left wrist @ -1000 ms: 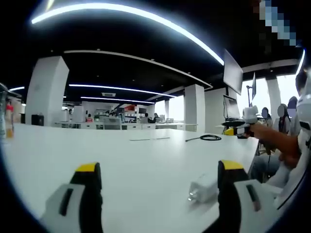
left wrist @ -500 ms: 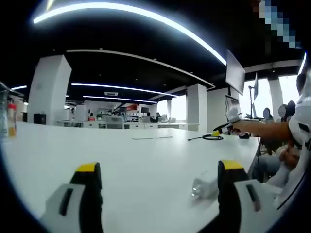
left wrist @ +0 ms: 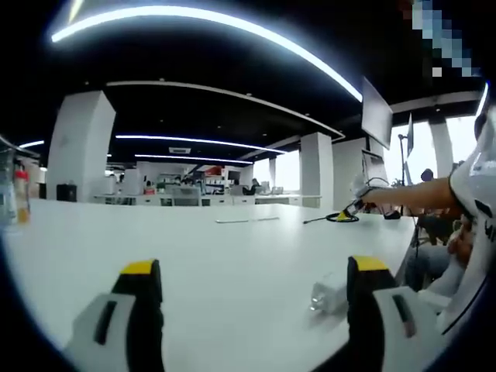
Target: Plug the desk Type‑C cable into the charger adapter.
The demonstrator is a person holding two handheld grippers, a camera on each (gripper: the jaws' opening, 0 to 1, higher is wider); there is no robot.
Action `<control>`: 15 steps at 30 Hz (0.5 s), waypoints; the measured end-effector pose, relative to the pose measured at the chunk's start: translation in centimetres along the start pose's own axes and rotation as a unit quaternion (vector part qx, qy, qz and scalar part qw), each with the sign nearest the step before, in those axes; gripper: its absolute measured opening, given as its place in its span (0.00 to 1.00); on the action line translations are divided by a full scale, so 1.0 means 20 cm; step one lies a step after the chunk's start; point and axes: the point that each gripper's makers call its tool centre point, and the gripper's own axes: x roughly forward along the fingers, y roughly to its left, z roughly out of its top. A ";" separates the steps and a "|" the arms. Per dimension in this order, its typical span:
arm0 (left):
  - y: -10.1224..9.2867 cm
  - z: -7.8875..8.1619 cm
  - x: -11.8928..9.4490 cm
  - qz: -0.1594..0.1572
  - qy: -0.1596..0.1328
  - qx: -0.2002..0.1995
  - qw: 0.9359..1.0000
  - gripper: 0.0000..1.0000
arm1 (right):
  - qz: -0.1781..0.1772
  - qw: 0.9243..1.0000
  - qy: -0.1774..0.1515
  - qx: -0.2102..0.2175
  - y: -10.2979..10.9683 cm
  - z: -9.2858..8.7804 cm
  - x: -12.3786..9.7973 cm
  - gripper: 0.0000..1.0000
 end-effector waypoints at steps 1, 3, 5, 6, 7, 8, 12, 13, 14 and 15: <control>0.00 0.00 0.00 0.000 0.001 0.000 1.000 0.99 | 0.012 1.000 0.006 0.011 0.02 -0.01 0.01 0.36; 0.00 0.00 -0.01 0.000 -0.001 0.000 1.000 0.99 | 0.013 1.000 0.010 0.014 0.03 -0.02 0.00 0.29; 0.01 0.00 -0.01 0.001 0.000 0.000 1.000 0.99 | 0.009 1.000 0.015 0.008 0.03 -0.03 0.00 0.27; 0.01 0.00 -0.01 0.002 0.001 -0.001 1.000 0.99 | 0.009 1.000 0.019 0.009 0.03 -0.04 0.00 0.27; 0.01 0.00 -0.01 0.003 0.001 -0.001 1.000 0.99 | 0.009 1.000 0.019 0.011 0.03 -0.04 0.00 0.26; 0.01 0.00 -0.01 0.003 0.000 -0.001 1.000 0.99 | 0.010 1.000 0.018 0.014 0.03 -0.03 0.00 0.25; 0.01 0.00 -0.01 0.002 0.002 -0.001 1.000 0.99 | 0.012 1.000 0.019 0.017 0.03 -0.04 0.00 0.19; 0.01 0.00 -0.02 0.002 0.003 -0.001 1.000 0.99 | 0.014 0.999 0.020 0.022 0.03 -0.04 0.00 0.18; 0.01 0.00 -0.02 0.002 0.003 -0.001 1.000 0.98 | 0.015 0.999 0.019 0.024 0.03 -0.04 -0.01 0.18; 0.01 0.00 -0.02 0.002 0.003 0.000 1.000 0.98 | 0.017 0.999 0.019 0.025 0.04 -0.05 -0.01 0.16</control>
